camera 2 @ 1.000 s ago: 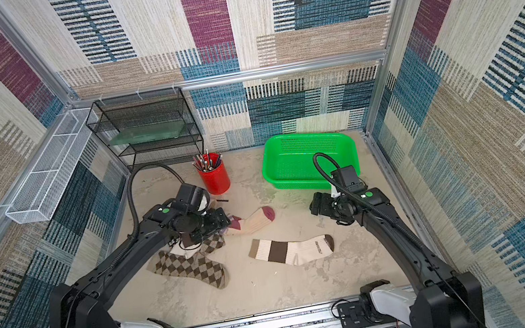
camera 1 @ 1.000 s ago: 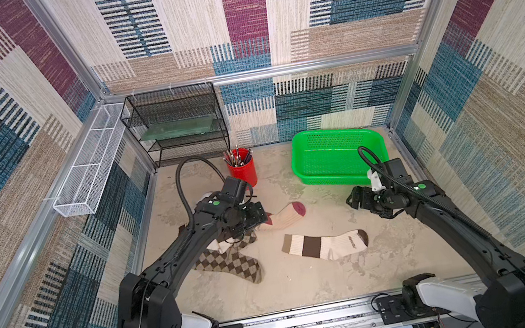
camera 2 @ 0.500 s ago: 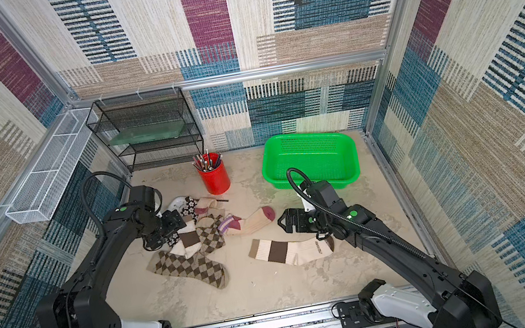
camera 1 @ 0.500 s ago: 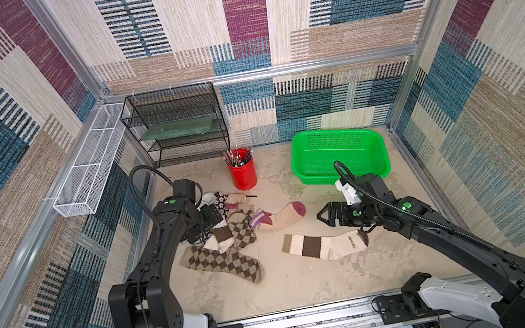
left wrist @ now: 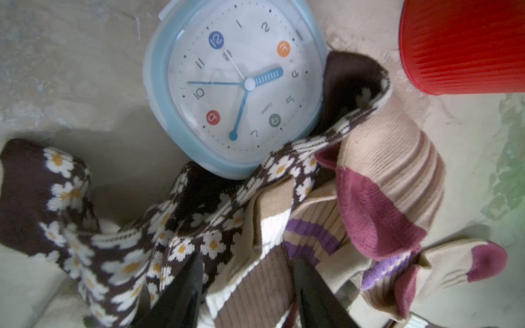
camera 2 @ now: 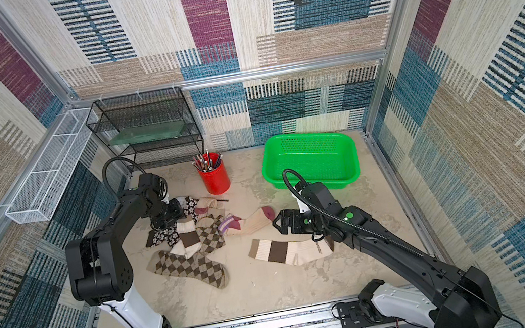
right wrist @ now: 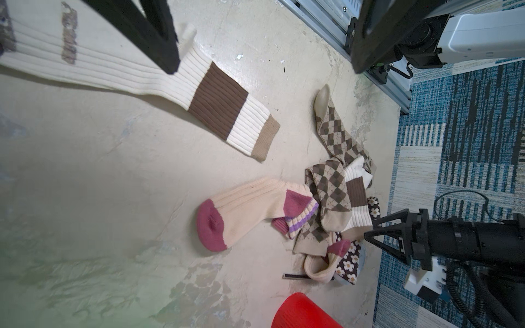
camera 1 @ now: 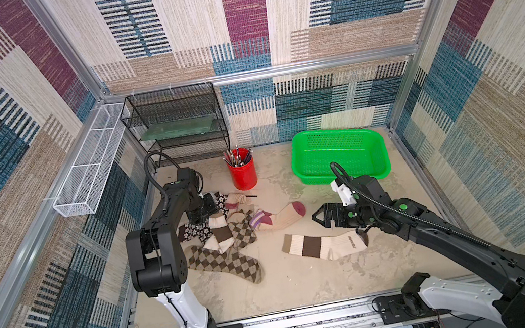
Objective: Place the socks together as a pair
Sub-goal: Pick up the sock at the center of the board.
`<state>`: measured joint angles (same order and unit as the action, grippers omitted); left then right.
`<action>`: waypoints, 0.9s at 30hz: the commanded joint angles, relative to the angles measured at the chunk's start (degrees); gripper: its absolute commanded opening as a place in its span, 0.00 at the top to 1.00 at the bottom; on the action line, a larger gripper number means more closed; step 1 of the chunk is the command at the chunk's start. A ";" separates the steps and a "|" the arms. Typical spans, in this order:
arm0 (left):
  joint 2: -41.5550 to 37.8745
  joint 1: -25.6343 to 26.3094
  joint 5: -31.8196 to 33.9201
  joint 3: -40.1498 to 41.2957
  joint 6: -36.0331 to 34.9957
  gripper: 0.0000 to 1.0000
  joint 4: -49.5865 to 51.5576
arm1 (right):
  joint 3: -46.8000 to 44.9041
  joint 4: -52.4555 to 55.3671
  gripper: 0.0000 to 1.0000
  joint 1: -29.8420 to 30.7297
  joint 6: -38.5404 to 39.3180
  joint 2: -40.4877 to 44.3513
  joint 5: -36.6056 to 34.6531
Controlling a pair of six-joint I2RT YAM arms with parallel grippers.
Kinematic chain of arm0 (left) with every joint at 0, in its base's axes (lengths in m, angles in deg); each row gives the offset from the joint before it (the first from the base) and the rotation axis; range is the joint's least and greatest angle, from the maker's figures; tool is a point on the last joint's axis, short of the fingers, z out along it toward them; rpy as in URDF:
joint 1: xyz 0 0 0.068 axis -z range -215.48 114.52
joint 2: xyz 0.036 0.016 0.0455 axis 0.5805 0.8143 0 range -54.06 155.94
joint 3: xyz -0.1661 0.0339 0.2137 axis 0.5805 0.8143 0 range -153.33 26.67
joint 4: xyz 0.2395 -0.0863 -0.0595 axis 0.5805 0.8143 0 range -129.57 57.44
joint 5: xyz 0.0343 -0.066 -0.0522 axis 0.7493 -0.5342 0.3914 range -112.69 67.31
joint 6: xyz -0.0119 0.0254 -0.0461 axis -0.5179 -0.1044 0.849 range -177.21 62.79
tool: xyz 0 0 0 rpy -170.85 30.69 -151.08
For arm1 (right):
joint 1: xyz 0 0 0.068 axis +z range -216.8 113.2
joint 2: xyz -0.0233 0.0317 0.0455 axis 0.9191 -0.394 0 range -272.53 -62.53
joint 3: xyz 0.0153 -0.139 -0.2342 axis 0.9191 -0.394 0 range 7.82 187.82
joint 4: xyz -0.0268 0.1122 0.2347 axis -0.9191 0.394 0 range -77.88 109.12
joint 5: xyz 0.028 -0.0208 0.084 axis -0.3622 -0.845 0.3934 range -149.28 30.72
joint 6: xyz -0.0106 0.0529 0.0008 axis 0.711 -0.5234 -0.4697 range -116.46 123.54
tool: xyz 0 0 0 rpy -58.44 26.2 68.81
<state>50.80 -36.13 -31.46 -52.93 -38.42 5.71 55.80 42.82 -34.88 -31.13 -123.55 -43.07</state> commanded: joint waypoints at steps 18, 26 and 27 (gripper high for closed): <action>-15.15 4.68 -6.21 0.60 -1.95 1.00 7.86 | 0.35 -2.99 0.04 -0.09 0.06 0.99 -2.90; -28.84 9.66 -11.84 -2.57 6.88 1.00 13.02 | 1.44 -2.79 0.04 -1.04 1.32 -0.73 -2.33; -29.71 10.60 -12.08 -3.97 8.05 1.00 13.41 | 1.65 -2.83 0.04 -1.23 1.46 -0.86 -2.28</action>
<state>23.17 -26.82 -40.40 -54.56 -35.60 16.77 56.68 41.55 -35.79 -30.98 -124.14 -44.91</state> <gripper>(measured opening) 0.056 0.961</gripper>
